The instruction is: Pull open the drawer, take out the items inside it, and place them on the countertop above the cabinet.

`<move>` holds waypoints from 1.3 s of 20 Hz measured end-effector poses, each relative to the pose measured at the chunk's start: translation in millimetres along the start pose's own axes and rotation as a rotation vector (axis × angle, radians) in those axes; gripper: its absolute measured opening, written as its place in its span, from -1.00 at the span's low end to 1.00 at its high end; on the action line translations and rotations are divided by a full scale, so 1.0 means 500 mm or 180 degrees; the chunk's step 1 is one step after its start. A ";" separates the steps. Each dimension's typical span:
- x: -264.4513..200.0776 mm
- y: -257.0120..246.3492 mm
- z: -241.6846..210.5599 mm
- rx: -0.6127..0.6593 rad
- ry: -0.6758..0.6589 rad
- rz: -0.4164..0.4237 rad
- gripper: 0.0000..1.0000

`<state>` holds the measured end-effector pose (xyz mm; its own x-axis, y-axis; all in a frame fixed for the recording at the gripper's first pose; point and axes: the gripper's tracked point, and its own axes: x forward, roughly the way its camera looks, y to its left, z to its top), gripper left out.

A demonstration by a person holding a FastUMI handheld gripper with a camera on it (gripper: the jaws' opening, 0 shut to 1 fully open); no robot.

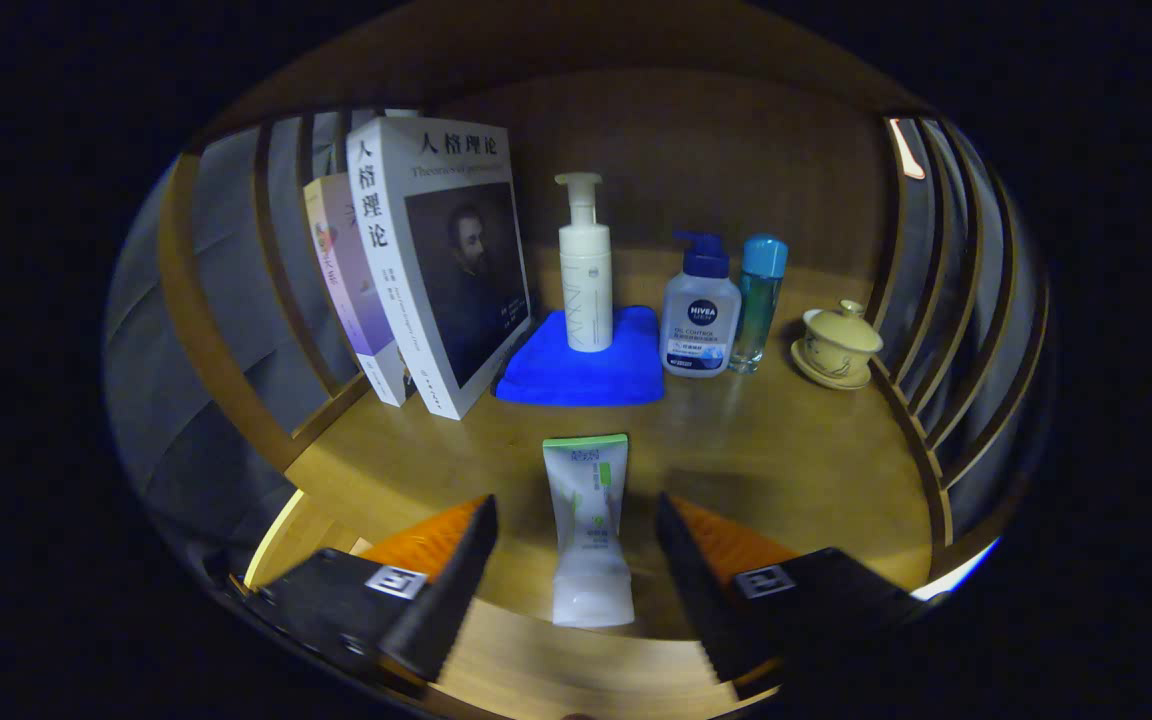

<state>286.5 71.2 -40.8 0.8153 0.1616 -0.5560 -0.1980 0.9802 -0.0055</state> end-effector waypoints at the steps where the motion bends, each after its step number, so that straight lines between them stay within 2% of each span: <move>1: -0.017 0.000 0.001 -0.0039 -0.0091 -0.0036 0.95; 7: -0.136 0.016 -0.029 -0.0107 -0.0724 -0.0253 0.94; 17: -0.296 0.056 -0.159 -0.0041 -0.1217 -0.0405 0.95; 26: -0.381 0.109 -0.272 0.0082 -0.1646 -0.0495 0.95</move>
<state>46.3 78.5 -48.0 0.9967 0.0433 -0.0684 -0.0455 0.9985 -0.0311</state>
